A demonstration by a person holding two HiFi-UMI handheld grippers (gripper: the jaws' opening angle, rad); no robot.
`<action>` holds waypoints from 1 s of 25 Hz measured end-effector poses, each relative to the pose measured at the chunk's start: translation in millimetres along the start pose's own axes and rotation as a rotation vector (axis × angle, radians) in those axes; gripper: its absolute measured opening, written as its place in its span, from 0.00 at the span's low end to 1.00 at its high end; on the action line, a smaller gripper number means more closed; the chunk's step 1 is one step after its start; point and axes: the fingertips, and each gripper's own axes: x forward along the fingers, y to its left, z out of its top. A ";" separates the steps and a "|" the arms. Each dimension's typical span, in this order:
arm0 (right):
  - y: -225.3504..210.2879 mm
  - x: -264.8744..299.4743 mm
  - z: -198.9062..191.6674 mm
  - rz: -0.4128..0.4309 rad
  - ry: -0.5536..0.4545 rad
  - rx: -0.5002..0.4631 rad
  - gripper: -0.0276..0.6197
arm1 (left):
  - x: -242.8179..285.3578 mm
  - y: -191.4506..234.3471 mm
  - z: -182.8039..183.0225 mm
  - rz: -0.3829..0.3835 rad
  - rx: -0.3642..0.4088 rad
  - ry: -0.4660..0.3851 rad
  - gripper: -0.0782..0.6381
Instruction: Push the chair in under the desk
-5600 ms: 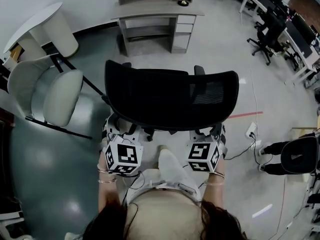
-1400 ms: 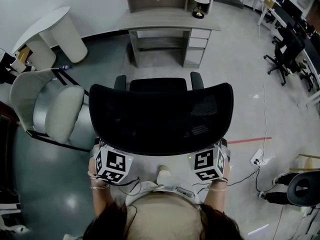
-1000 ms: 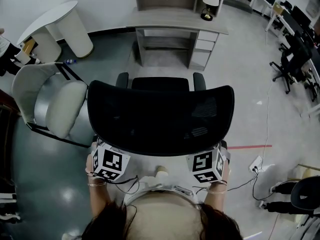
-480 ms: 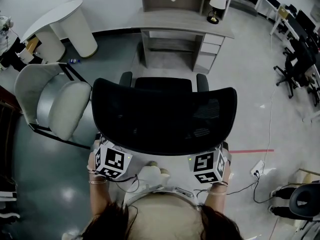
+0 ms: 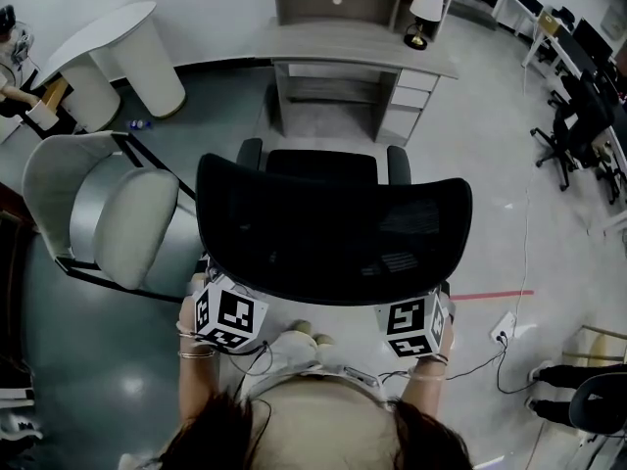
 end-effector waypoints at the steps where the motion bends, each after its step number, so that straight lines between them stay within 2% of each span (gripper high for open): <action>1: -0.3 2.3 1.7 -0.002 0.003 0.002 0.41 | 1.7 2.6 -0.2 -0.002 0.002 -0.003 0.41; 12: -2.5 21.6 17.5 -0.036 0.013 0.031 0.41 | 18.1 28.5 -2.0 -0.037 0.027 -0.032 0.41; 25: -10.7 46.4 32.5 -0.035 0.027 0.051 0.41 | 38.6 54.5 -2.4 -0.037 0.025 -0.060 0.41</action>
